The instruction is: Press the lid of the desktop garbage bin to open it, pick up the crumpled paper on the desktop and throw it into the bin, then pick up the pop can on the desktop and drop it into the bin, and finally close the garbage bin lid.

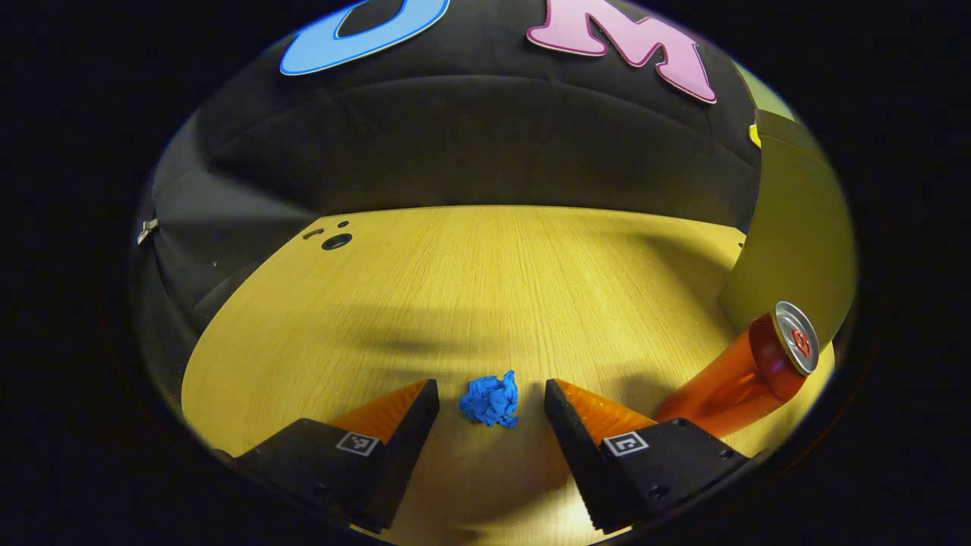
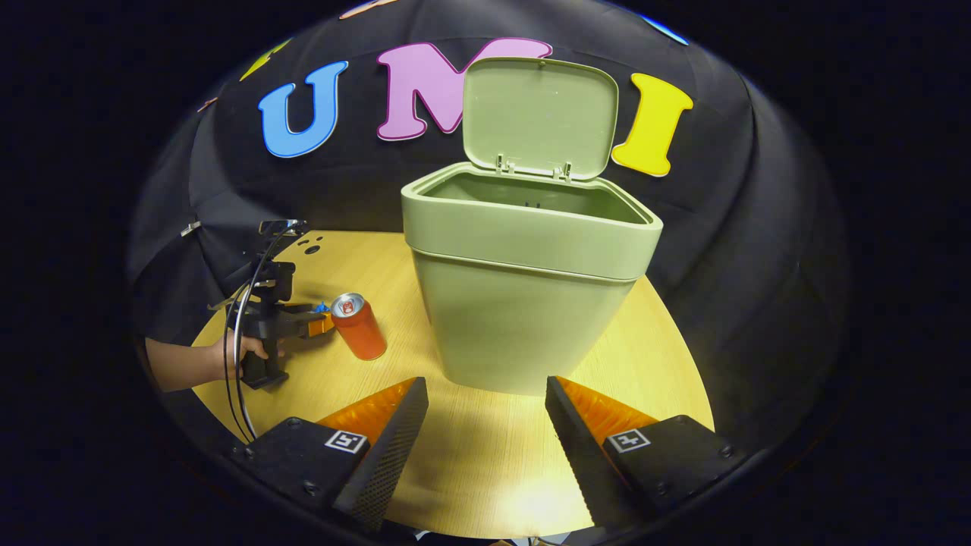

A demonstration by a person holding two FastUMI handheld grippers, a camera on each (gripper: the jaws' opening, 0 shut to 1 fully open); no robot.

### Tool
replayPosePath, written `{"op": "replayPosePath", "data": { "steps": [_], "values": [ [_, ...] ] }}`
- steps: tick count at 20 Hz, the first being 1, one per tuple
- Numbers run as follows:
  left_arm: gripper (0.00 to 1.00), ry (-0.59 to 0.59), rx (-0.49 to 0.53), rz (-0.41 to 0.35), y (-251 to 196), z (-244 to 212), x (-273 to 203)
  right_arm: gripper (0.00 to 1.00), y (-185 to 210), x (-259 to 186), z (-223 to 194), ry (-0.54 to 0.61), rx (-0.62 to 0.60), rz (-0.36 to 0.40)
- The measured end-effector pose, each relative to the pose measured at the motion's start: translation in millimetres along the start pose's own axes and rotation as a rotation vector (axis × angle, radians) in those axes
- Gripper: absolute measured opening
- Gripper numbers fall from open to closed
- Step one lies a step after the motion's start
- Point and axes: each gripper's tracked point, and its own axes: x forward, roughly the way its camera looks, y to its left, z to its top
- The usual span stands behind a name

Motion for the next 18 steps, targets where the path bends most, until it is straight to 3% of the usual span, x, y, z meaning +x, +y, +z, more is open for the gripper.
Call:
{"op": "replayPosePath", "data": {
  "steps": [2,6,7,8,14,15,18],
  "values": [
    [0.85,-0.001,0.005,-0.006,-1.1,1.2,1.7,0.99,-0.8,2.6,-0.7,0.008,0.004,0.000],
    [0.61,0.004,0.018,-0.021,-4.1,-0.1,0.4,0.99,0.4,6.0,-1.8,0.014,-0.013,-0.002],
    [0.46,0.002,0.016,-0.020,-4.2,-1.1,0.0,0.98,0.8,6.6,-1.9,0.013,-0.018,-0.002],
    [0.41,0.000,0.009,-0.018,-4.7,-0.9,0.2,0.99,1.6,7.8,-2.4,0.014,-0.020,0.000],
    [0.35,-0.010,-0.001,-0.039,-5.5,2.8,-7.7,0.99,6.8,5.4,-2.6,0.007,-0.025,0.008],
    [0.30,-0.022,0.004,-0.040,-4.9,6.7,-10.3,0.99,7.7,4.3,-3.2,0.007,-0.023,0.009],
    [0.33,-0.051,0.030,-0.059,-7.5,19.4,-22.5,0.99,10.6,4.1,-5.7,0.009,-0.020,0.015]
  ]
}}
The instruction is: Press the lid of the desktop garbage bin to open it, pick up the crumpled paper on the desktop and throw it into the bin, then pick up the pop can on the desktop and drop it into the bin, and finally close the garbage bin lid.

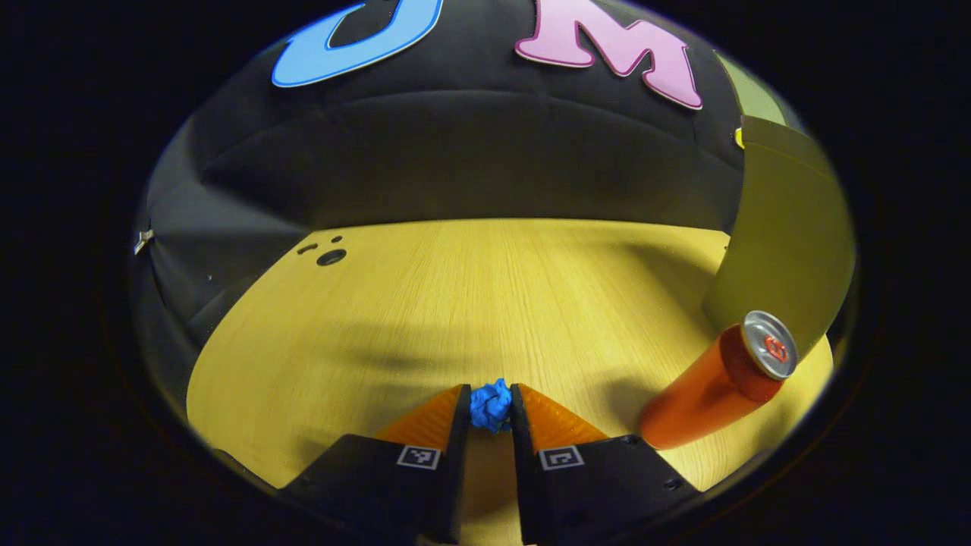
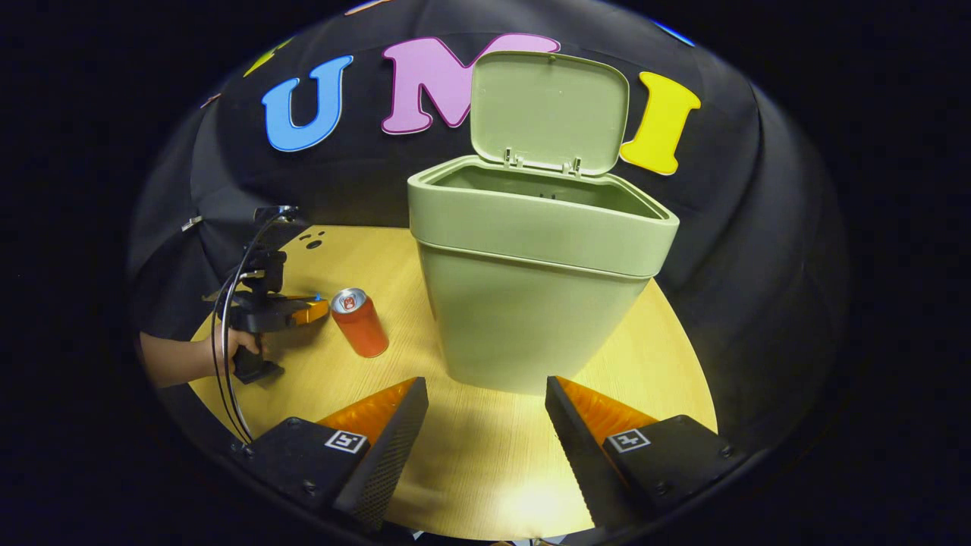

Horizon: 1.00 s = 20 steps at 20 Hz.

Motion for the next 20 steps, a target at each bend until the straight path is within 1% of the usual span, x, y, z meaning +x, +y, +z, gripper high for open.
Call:
{"op": "replayPosePath", "data": {
  "steps": [1,2,3,4,5,6,7,8,9,10,11,12,13,16,20],
  "values": [
    [0.29,-0.005,0.010,-0.010,-1.9,2.6,-4.7,0.99,1.9,-0.7,-1.1,0.000,0.000,0.004],
    [0.33,-0.015,0.014,-0.021,-3.8,7.3,-10.1,0.99,3.2,-0.4,-0.8,-0.002,-0.002,0.008],
    [0.29,-0.028,0.017,-0.027,-5.6,12.0,-17.0,0.99,4.9,-0.7,-0.8,-0.005,-0.005,0.012],
    [0.33,-0.044,0.023,-0.035,-7.7,18.7,-25.0,0.99,6.5,-1.0,-0.1,-0.009,-0.008,0.015],
    [0.33,-0.058,0.031,-0.044,-10.5,24.9,-33.0,0.99,8.0,-1.7,0.0,-0.013,-0.010,0.019],
    [0.29,-0.072,0.040,-0.056,-14.1,32.7,-42.3,0.99,9.0,-1.6,0.1,-0.016,-0.011,0.020],
    [0.33,-0.095,0.050,-0.070,-17.9,41.3,-51.3,0.99,10.1,-1.9,-0.2,-0.019,-0.012,0.023],
    [0.29,-0.113,0.062,-0.083,-22.3,52.1,-59.9,0.99,10.5,-2.2,0.0,-0.022,-0.013,0.026],
    [0.33,-0.130,0.069,-0.099,-26.9,59.8,-70.1,0.99,10.9,-2.9,-0.4,-0.027,-0.012,0.028],
    [0.33,-0.148,0.074,-0.117,-32.7,70.3,-78.6,0.99,10.6,-3.5,0.4,-0.033,-0.010,0.029],
    [0.29,-0.166,0.078,-0.134,-39.4,81.9,-86.1,0.99,10.4,-4.5,0.8,-0.039,-0.006,0.029],
    [0.29,-0.183,0.079,-0.151,-45.4,93.9,-93.1,0.99,9.4,-4.9,2.3,-0.046,0.000,0.029],
    [0.33,-0.195,0.079,-0.168,-53.4,104.9,-102.0,0.99,8.9,-5.1,3.1,-0.053,0.009,0.028],
    [0.33,-0.255,0.088,-0.221,-79.2,144.7,-124.8,0.99,7.3,-6.9,9.4,-0.079,0.038,0.029],
    [0.33,-0.334,0.146,-0.301,-125.4,191.2,-147.9,0.99,6.5,-9.3,17.1,-0.109,0.054,0.038]
  ]
}}
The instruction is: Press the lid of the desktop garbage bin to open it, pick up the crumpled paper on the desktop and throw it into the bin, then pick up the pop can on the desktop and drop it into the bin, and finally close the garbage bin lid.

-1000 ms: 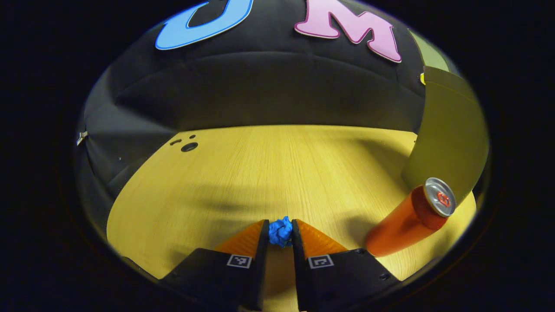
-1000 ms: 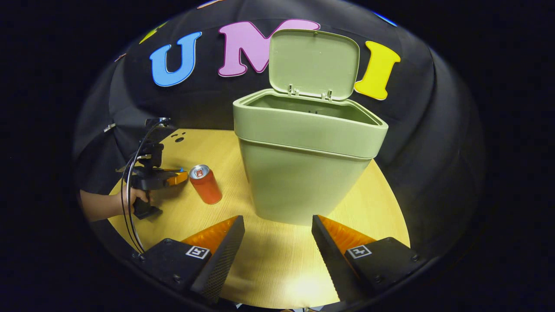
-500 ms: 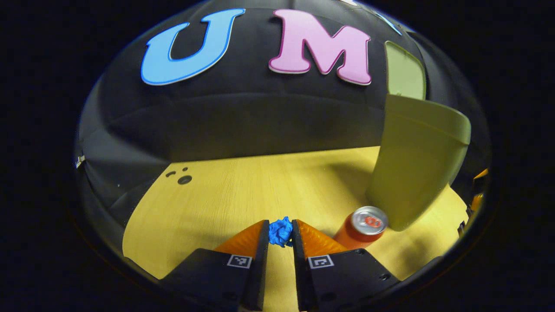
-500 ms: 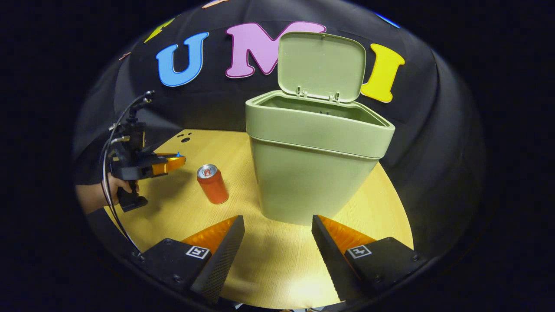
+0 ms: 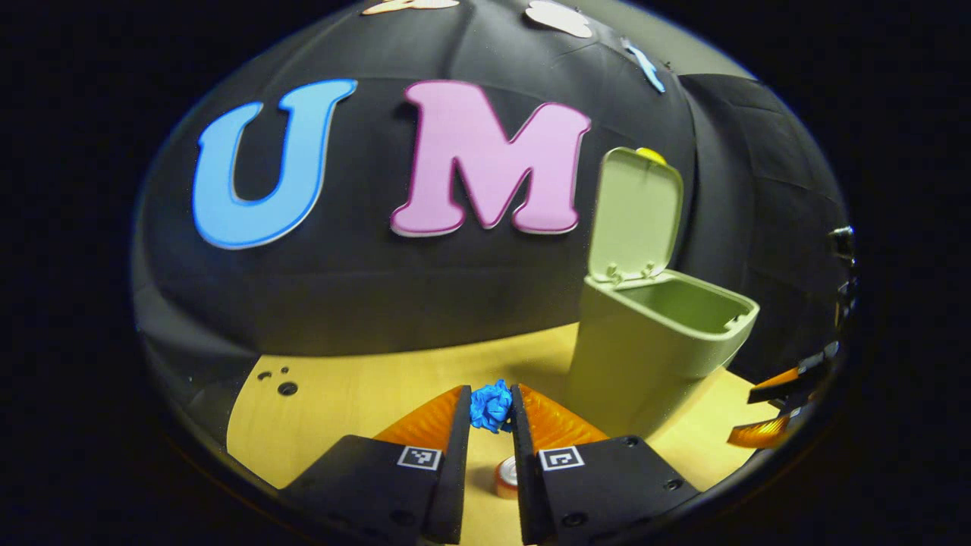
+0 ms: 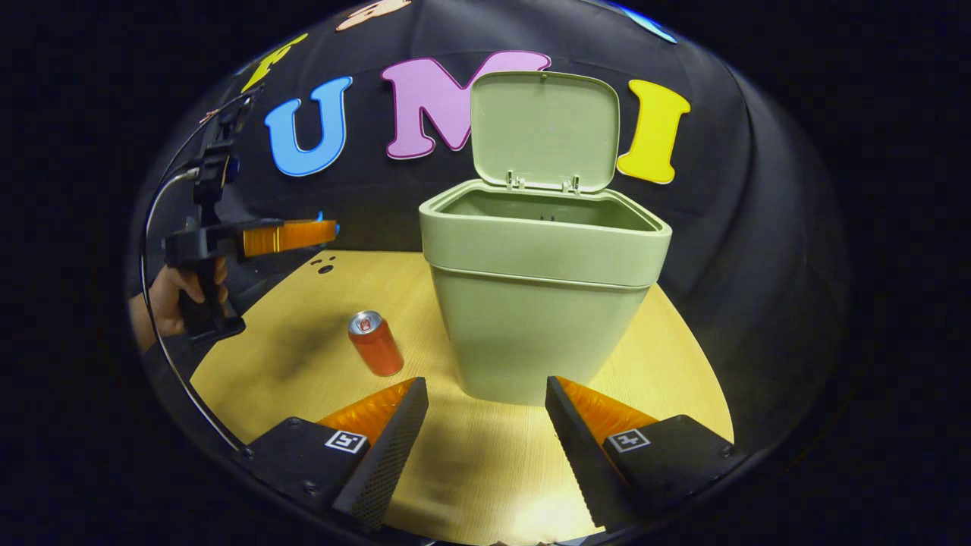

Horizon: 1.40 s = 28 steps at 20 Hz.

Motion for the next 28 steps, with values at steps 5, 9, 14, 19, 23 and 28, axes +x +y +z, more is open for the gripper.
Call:
{"op": "replayPosePath", "data": {
  "steps": [5,9,14,19,23,28],
  "values": [
    [0.33,-0.064,0.027,-0.115,-68.8,44.6,7.4,0.98,-2.1,-0.8,5.0,-0.023,0.007,0.013],
    [0.33,-0.097,0.029,-0.200,-118.8,68.2,12.7,0.98,-9.1,0.0,9.5,-0.038,0.009,0.018],
    [0.33,-0.095,0.047,-0.274,-165.9,76.4,26.9,0.98,-22.7,-1.8,9.5,-0.043,0.021,0.023],
    [0.34,-0.073,0.060,-0.299,-191.5,70.7,39.1,0.99,-32.1,-2.2,6.2,-0.037,0.000,0.027],
    [0.36,-0.065,0.056,-0.299,-199.0,65.8,46.1,0.98,-35.7,-0.8,5.2,-0.036,-0.005,0.036],
    [0.84,-0.083,0.093,-0.228,-186.1,64.1,50.8,0.98,-36.0,2.3,2.3,-0.026,0.000,0.046]
  ]
}}
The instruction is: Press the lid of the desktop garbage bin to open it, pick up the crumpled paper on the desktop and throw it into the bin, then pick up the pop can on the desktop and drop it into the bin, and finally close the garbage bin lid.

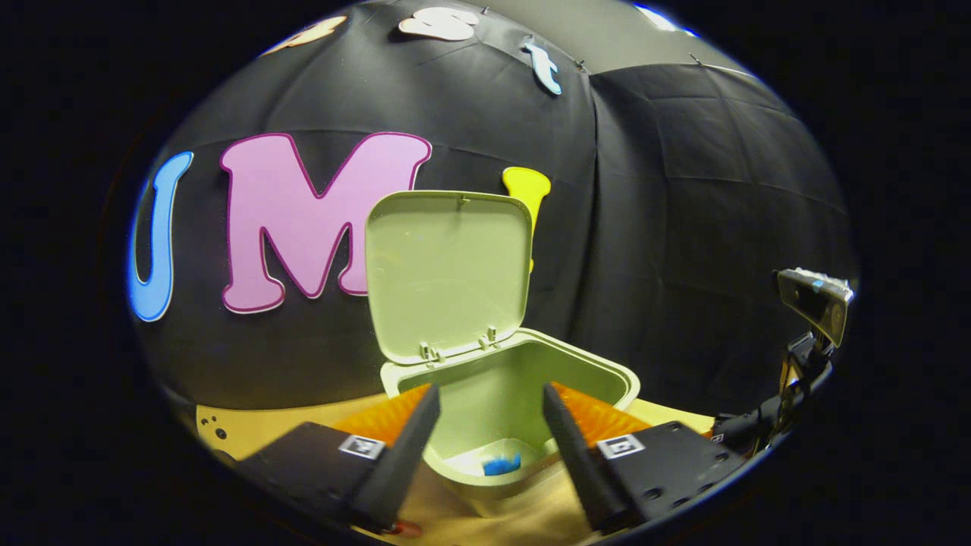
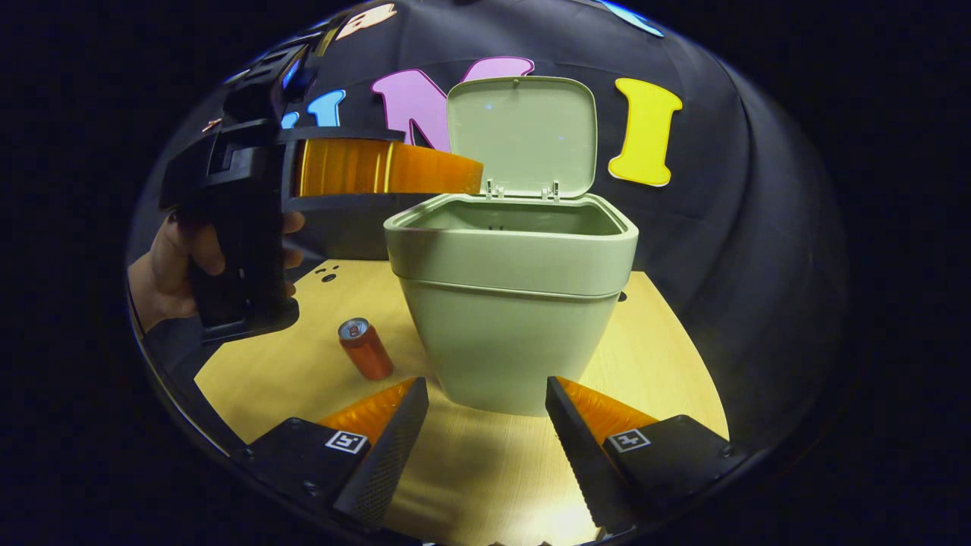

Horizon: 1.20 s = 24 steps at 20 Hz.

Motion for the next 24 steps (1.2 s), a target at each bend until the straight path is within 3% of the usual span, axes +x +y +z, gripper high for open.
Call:
{"op": "replayPosePath", "data": {
  "steps": [1,6,13,19,24],
  "values": [
    [0.98,-0.002,-0.008,0.014,4.0,0.4,-1.8,0.98,0.2,0.7,-0.1,0.001,-0.001,0.002],
    [0.97,-0.028,-0.069,0.112,36.9,-2.8,-24.0,0.98,5.1,4.1,-2.2,0.011,0.001,0.010],
    [0.97,0.019,-0.123,0.332,106.0,-46.3,-96.1,0.98,32.1,9.4,-8.8,0.038,-0.011,0.061],
    [0.98,0.041,-0.150,0.376,120.4,-77.5,-165.9,0.98,65.2,17.7,-12.7,0.068,0.005,0.110],
    [0.98,0.089,-0.214,0.467,135.4,-113.0,-220.5,1.00,94.8,28.5,-25.0,0.108,-0.013,0.149]
  ]
}}
